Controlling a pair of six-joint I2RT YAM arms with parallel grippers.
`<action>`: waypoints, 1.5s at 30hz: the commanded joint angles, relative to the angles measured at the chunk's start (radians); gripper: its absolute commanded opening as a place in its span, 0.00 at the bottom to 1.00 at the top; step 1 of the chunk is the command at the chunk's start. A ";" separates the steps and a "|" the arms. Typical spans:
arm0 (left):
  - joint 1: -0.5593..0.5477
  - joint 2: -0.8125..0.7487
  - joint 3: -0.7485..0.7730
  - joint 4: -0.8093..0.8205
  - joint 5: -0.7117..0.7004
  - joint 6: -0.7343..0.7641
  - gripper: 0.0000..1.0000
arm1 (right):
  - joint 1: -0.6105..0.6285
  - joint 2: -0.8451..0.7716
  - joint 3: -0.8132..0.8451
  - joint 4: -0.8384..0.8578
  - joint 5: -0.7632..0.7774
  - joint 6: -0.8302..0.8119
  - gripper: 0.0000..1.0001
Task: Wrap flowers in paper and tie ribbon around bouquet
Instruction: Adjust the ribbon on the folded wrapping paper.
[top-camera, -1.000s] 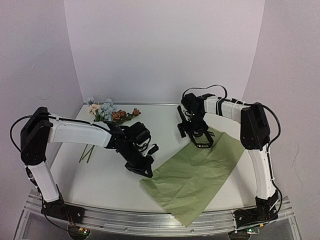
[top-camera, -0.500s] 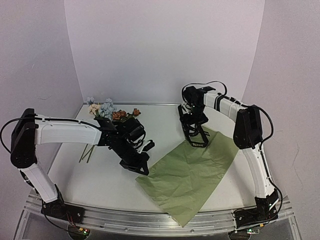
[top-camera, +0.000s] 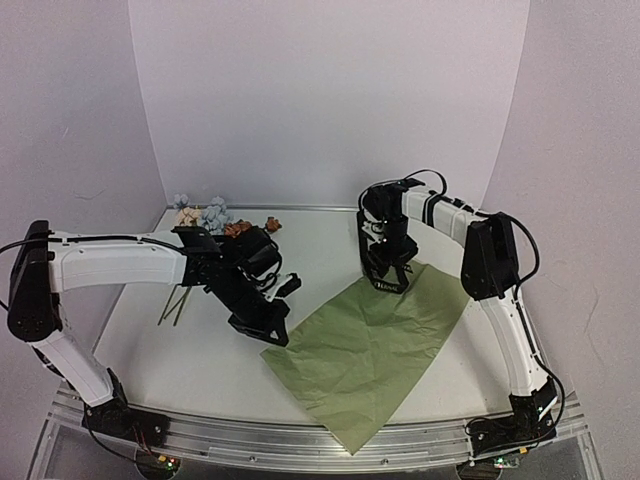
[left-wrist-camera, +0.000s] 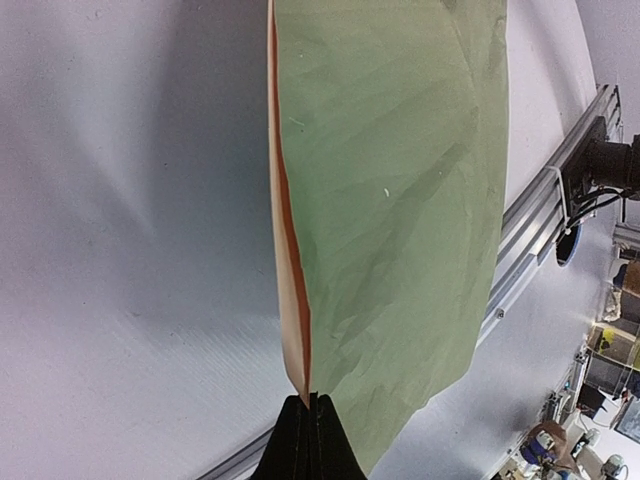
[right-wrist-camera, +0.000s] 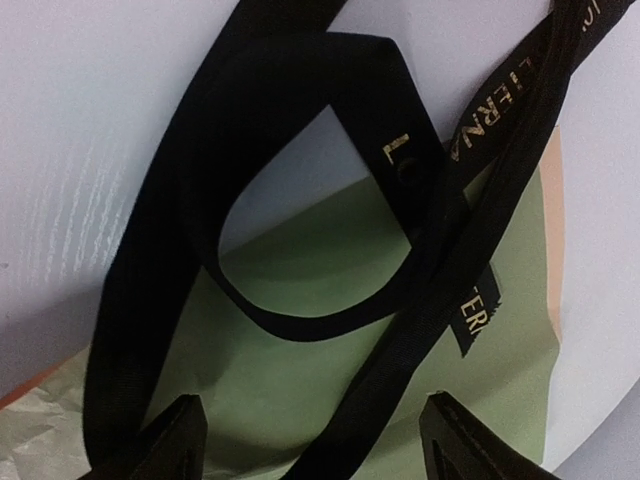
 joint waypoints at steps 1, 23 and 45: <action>0.014 -0.073 0.040 -0.048 -0.078 -0.017 0.00 | -0.007 -0.009 -0.011 -0.031 0.107 -0.004 0.57; 0.158 -0.259 0.063 -0.200 -0.092 0.006 0.00 | -0.123 -0.198 -0.186 -0.018 -0.073 0.267 0.60; 0.104 -0.425 -0.059 -0.286 0.268 0.080 0.00 | 0.118 -0.184 -0.221 0.363 -0.391 0.331 0.83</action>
